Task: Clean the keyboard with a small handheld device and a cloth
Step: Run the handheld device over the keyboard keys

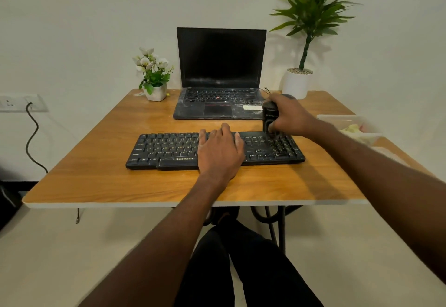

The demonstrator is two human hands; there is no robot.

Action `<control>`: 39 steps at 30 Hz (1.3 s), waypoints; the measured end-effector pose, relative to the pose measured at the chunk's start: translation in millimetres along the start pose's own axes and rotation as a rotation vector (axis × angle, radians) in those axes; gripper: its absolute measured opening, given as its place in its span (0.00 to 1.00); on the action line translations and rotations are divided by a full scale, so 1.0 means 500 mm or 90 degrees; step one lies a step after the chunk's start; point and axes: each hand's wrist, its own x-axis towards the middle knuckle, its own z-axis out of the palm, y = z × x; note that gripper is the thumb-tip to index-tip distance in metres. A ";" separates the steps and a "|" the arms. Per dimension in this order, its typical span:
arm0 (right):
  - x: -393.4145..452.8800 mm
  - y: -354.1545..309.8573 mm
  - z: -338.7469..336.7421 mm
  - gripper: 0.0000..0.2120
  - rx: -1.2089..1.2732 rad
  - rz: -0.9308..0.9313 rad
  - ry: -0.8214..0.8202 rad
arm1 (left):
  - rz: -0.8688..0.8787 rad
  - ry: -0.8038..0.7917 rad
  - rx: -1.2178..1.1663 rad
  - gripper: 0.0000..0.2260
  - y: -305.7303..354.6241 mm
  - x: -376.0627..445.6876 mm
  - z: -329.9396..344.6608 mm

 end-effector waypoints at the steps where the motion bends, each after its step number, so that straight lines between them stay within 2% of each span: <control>1: -0.007 0.012 -0.001 0.32 0.042 -0.011 -0.014 | 0.000 0.000 0.004 0.21 -0.001 0.000 0.000; 4: -0.026 0.032 -0.026 0.34 0.021 -0.012 -0.049 | -0.001 -0.001 0.001 0.22 -0.001 0.001 0.002; 7: -0.022 0.032 -0.036 0.37 -0.040 0.007 -0.027 | -0.005 -0.005 0.005 0.23 -0.001 0.001 0.003; 11: -0.028 0.027 -0.014 0.31 0.152 0.003 -0.040 | -0.003 -0.001 0.002 0.22 0.000 0.001 0.001; 14: -0.024 0.026 -0.021 0.33 0.063 -0.025 -0.050 | 0.000 -0.002 0.008 0.22 -0.001 0.001 0.004; 17: -0.022 0.025 -0.021 0.32 -0.045 -0.026 -0.010 | -0.003 -0.003 0.010 0.23 -0.002 0.002 0.004; 21: -0.037 0.048 -0.041 0.31 0.076 -0.026 -0.082 | -0.004 0.003 0.011 0.23 -0.001 0.003 0.004; 23: -0.035 0.056 -0.059 0.32 0.055 -0.006 -0.099 | -0.008 0.002 0.013 0.23 -0.001 0.003 0.004; 25: -0.033 0.055 -0.061 0.34 0.018 -0.008 -0.066 | -0.010 0.000 0.014 0.23 0.000 0.002 0.003; 27: -0.034 0.061 -0.050 0.33 0.061 -0.004 -0.047 | -0.009 0.000 0.011 0.23 0.000 0.002 0.003; 31: -0.036 0.065 -0.064 0.36 -0.005 0.005 -0.085 | -0.011 0.001 0.016 0.23 0.002 0.003 0.002; 35: -0.045 0.080 -0.057 0.36 0.047 0.041 -0.002 | -0.014 0.000 0.015 0.24 0.002 0.002 0.002; 39: -0.055 0.086 -0.072 0.36 0.024 0.051 -0.083 | -0.013 0.001 0.015 0.24 0.002 0.002 0.002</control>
